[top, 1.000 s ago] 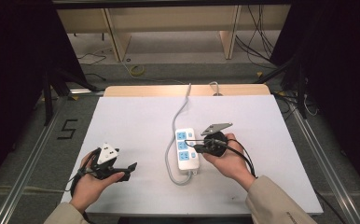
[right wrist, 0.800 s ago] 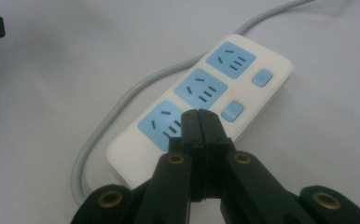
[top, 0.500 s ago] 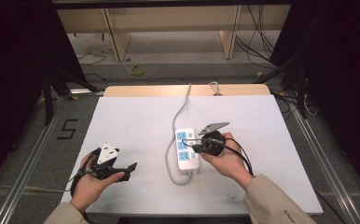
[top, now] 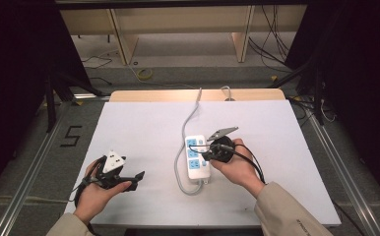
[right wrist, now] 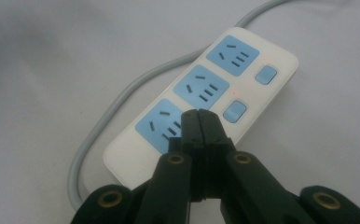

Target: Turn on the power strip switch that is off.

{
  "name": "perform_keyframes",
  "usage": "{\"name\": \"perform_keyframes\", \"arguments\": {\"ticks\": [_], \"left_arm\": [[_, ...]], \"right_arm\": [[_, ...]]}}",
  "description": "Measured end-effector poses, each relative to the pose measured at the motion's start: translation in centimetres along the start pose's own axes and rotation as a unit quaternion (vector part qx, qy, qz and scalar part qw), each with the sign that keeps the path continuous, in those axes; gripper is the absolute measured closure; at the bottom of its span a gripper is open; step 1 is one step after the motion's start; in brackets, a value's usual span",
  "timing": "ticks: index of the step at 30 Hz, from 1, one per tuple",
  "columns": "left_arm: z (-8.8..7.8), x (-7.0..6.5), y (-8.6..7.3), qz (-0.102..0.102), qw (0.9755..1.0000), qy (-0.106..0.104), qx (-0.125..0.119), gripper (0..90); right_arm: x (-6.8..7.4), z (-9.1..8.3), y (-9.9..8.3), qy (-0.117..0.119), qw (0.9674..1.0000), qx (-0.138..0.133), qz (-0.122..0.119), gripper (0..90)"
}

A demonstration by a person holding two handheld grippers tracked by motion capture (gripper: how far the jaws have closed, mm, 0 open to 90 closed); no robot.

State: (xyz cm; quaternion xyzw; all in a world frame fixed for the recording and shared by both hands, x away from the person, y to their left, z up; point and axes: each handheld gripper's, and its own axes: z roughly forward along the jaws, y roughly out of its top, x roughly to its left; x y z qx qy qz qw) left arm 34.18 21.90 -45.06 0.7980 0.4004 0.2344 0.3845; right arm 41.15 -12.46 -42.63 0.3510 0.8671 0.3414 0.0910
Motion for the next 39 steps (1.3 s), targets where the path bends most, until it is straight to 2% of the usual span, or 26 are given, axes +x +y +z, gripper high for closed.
{"name": "perform_keyframes", "arguments": {"ticks": [16,29,39], "left_arm": [[0.1,0.0,0.0,-0.001,1.0000,-0.001,-0.001,15.7],[0.1,0.0,0.0,-0.001,1.0000,-0.001,-0.001,15.7],[0.1,0.0,0.0,0.000,1.0000,-0.002,-0.001,15.7]], "right_arm": [[-0.2,1.0,0.1,-0.002,0.9995,0.031,0.008,90.0],[-0.3,1.9,0.2,0.000,0.9988,0.049,0.001,90.0],[-0.1,2.4,0.4,-0.009,0.9977,0.066,-0.007,90.0]]}}
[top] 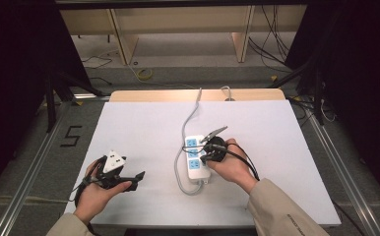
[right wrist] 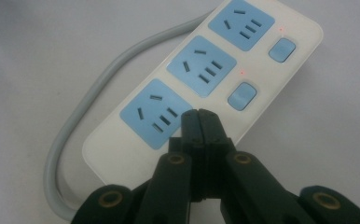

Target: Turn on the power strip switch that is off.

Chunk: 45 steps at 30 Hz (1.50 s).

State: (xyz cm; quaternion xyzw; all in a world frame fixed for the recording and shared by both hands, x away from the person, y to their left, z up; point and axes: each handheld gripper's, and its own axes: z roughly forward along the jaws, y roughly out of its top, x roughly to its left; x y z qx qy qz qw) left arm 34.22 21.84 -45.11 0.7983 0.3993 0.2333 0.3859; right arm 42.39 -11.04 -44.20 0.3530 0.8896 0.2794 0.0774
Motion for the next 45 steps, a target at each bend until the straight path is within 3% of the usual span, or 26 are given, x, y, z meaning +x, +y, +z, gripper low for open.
{"name": "perform_keyframes", "arguments": {"ticks": [29,45], "left_arm": [[0.1,0.0,0.0,0.002,1.0000,-0.002,0.001,15.7],[0.1,-0.1,0.0,0.002,1.0000,-0.001,0.001,15.7]], "right_arm": [[0.4,0.3,0.8,-0.007,0.9991,0.040,-0.006,90.0],[0.4,0.4,1.0,-0.011,0.9987,0.049,-0.001,90.0]]}}
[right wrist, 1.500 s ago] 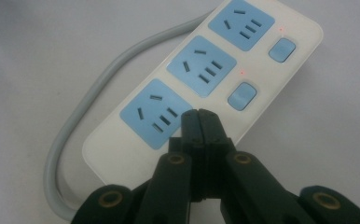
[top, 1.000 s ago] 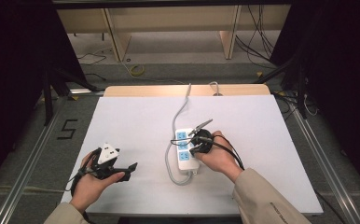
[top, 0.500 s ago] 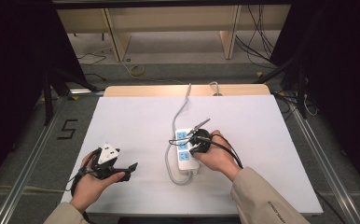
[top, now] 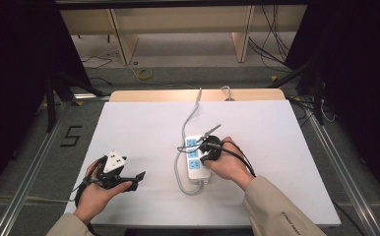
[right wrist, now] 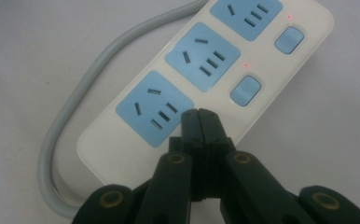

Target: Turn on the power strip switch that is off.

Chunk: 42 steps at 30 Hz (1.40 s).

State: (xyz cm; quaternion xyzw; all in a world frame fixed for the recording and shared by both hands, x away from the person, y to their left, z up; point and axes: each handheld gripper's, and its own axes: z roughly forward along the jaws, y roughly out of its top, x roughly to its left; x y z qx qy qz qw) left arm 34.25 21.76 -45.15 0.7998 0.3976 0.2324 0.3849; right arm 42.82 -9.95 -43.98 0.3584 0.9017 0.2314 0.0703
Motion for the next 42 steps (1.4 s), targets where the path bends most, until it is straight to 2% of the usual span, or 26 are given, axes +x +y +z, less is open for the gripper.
{"name": "perform_keyframes", "arguments": {"ticks": [14,42], "left_arm": [[-0.04,-0.05,0.03,0.000,1.0000,0.001,0.000,15.7],[0.04,0.03,0.02,-0.001,1.0000,-0.001,0.002,15.7]], "right_arm": [[0.04,0.16,0.35,0.000,0.9999,0.015,0.005,90.0],[0.04,0.17,0.08,-0.001,1.0000,-0.001,-0.002,90.0]]}}
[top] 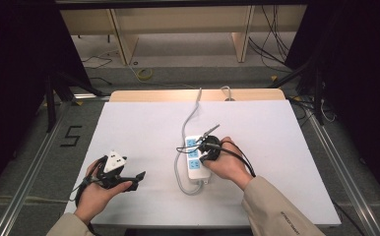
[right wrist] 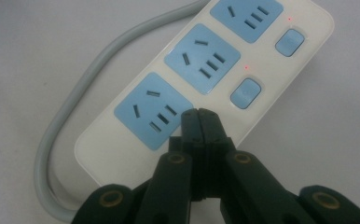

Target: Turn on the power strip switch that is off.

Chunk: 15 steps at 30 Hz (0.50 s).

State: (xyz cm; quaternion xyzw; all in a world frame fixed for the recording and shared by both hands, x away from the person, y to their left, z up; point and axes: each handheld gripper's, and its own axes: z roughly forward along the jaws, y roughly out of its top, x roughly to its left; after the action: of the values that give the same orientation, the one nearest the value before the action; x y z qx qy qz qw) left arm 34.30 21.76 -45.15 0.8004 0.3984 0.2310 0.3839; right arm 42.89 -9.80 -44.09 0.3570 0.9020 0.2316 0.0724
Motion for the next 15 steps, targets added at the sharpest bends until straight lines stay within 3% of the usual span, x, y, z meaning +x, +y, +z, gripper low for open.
{"name": "perform_keyframes", "arguments": {"ticks": [15], "left_arm": [[-0.02,0.01,-0.02,0.000,1.0000,0.000,0.000,15.7]], "right_arm": [[-0.17,-0.07,-0.14,0.001,0.9999,-0.011,0.002,90.0]]}}
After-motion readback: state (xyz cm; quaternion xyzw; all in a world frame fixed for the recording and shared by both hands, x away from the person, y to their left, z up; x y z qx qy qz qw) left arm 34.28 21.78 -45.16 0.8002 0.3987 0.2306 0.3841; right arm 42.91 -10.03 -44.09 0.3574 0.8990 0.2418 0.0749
